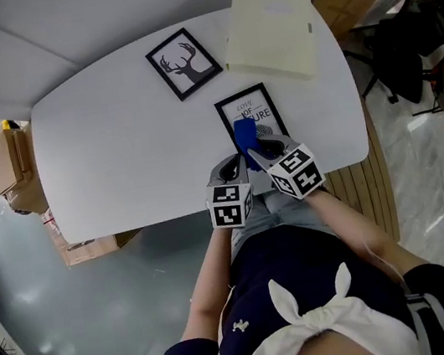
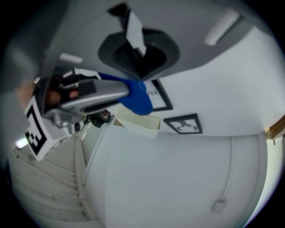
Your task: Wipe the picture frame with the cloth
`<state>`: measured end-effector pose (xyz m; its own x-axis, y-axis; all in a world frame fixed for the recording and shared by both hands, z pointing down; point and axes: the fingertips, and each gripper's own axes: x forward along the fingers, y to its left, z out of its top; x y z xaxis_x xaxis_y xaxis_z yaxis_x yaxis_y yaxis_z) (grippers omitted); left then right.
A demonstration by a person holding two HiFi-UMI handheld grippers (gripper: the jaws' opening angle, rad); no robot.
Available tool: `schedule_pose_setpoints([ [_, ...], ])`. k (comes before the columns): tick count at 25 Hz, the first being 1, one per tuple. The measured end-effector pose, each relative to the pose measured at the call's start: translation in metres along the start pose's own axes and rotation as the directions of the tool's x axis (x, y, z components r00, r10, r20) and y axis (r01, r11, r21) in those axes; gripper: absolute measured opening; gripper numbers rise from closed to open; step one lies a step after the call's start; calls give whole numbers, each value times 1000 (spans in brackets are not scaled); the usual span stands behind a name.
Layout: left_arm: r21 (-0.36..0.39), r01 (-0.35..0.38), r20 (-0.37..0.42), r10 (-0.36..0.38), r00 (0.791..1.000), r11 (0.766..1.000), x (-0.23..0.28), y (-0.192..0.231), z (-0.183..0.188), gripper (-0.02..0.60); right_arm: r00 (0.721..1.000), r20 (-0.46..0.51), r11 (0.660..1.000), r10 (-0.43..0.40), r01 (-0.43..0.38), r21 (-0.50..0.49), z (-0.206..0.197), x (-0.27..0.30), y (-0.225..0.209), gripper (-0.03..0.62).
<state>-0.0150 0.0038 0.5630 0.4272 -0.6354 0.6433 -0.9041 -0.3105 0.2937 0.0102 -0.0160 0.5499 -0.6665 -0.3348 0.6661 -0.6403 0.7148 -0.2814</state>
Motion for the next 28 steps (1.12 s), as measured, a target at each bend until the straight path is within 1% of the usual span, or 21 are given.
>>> schedule_pose_setpoints([
  [7, 0, 5, -23, -5, 1000, 1000, 10, 1, -10, 0, 999, -43, 1000, 3, -3, 6, -9, 13, -4, 83],
  [15, -11, 0, -52, -1, 999, 1000, 24, 7, -15, 0, 994, -111, 1000, -3, 1, -21, -22, 29, -8, 83],
  [23, -22, 10, -69, -11, 998, 1000, 29, 9, -19, 0, 992, -128, 999, -9, 3, -48, -26, 34, -7, 83],
  [28, -24, 10, -75, -12, 997, 1000, 30, 11, -21, 0, 991, -133, 999, -8, 2, -43, -24, 33, -9, 83],
])
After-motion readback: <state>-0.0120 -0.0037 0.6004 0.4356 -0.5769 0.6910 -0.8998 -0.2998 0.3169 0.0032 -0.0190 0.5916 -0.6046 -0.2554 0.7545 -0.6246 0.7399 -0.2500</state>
